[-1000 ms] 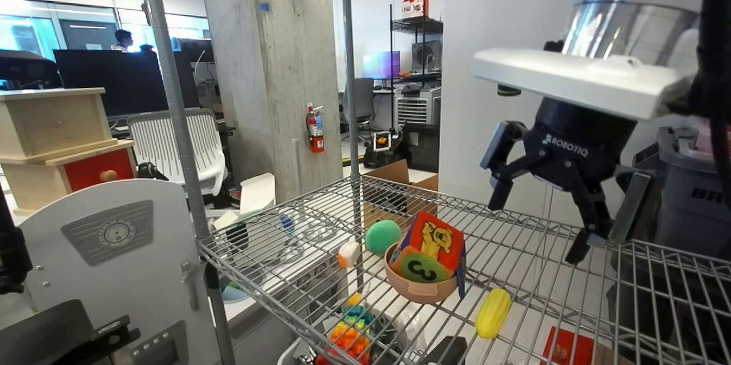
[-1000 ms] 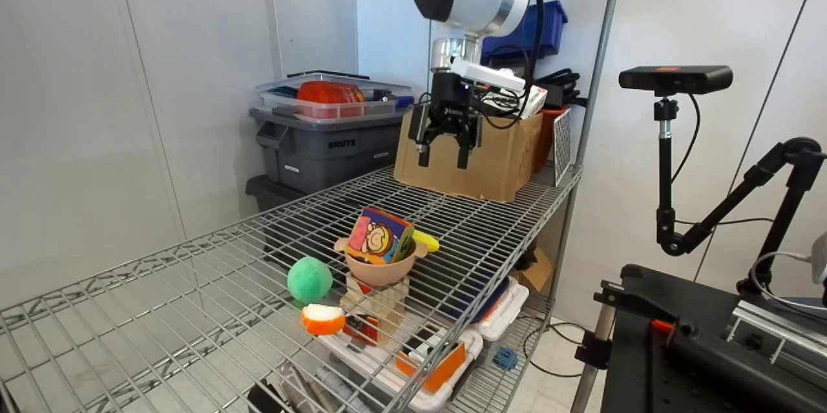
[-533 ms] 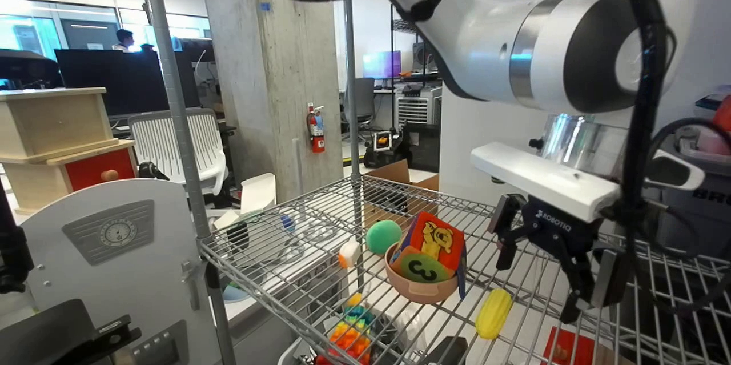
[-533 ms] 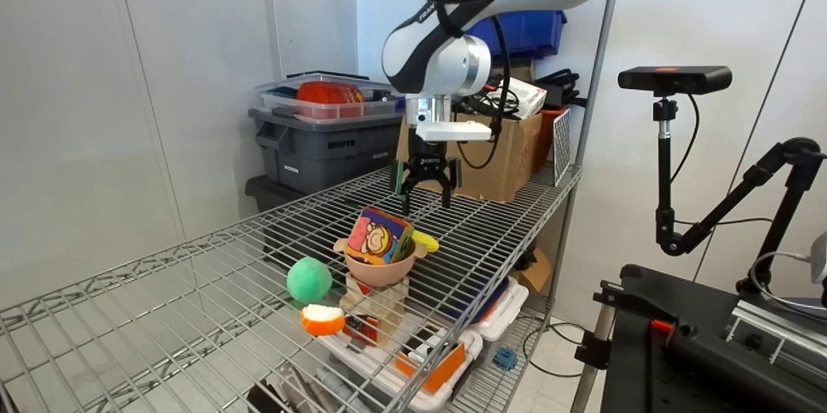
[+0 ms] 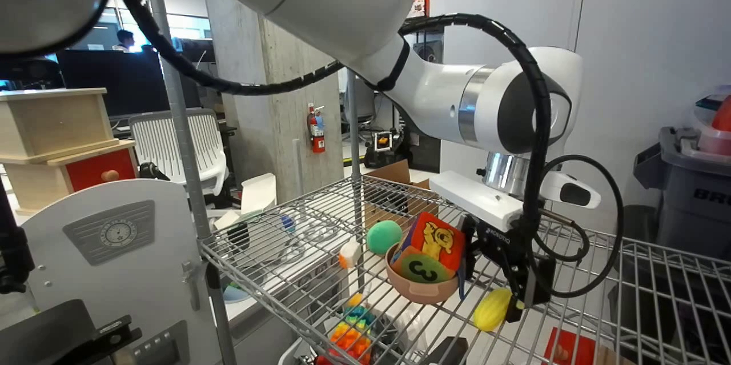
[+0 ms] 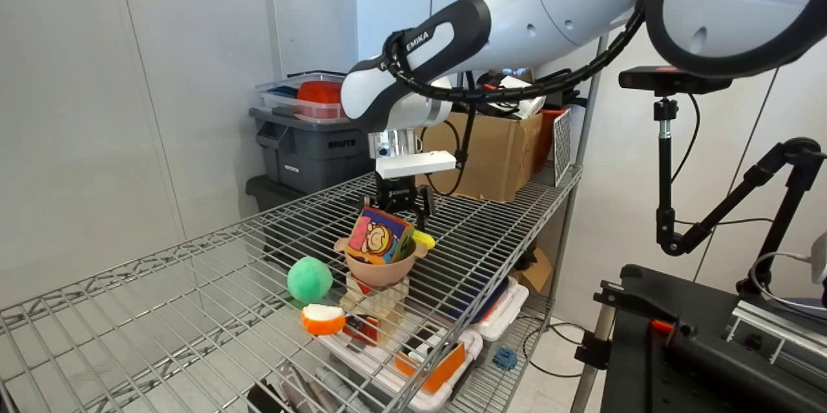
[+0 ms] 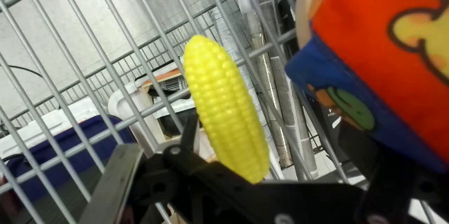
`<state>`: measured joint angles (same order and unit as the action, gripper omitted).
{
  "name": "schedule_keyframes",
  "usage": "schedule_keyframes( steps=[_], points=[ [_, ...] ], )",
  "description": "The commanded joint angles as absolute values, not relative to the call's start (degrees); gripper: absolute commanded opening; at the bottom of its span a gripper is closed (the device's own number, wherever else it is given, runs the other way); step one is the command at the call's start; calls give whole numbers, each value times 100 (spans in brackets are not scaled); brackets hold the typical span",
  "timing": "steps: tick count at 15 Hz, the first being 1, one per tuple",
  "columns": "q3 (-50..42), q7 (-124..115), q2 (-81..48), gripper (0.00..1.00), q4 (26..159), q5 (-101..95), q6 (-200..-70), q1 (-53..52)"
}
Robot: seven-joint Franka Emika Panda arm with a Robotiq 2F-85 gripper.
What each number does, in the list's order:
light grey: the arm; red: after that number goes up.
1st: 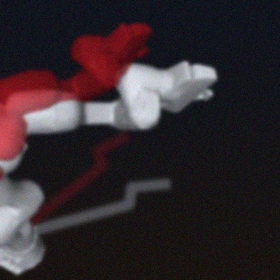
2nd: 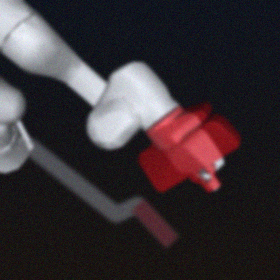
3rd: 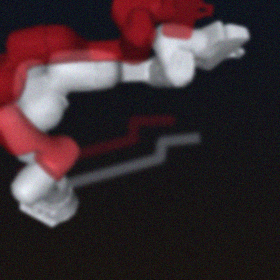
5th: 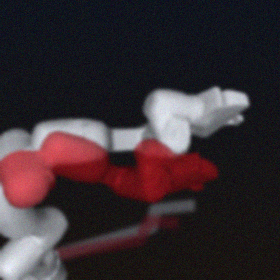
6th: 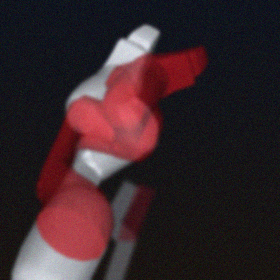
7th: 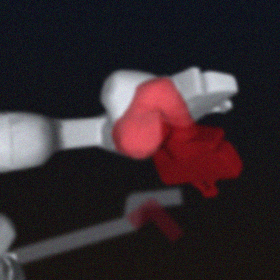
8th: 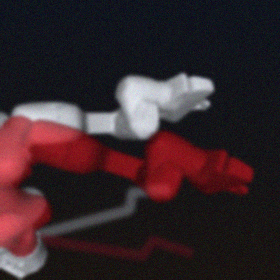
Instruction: Move the cob of maize to the left
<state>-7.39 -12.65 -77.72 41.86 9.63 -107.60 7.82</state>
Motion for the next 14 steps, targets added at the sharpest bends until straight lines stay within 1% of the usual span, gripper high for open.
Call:
schedule_keyframes(
  steps=[1,2,3,6,8,11,12,14],
  points=[
    [-713,-1561,-8140,100,3483,649,-10319,879],
    [-733,-1603,-8191,75,3399,579,-10275,898],
    [-737,-1628,-8249,74,3299,536,-10243,921],
    [-697,-1695,-8358,50,3043,483,-10112,966],
    [-778,-1692,-8255,37,3167,610,-10134,898],
    [-770,-1716,-8205,14,3150,635,-10077,876],
    [-772,-1745,-8168,9,3155,642,-10043,882],
    [-805,-1752,-8036,6,3177,680,-9973,947]
  ],
)
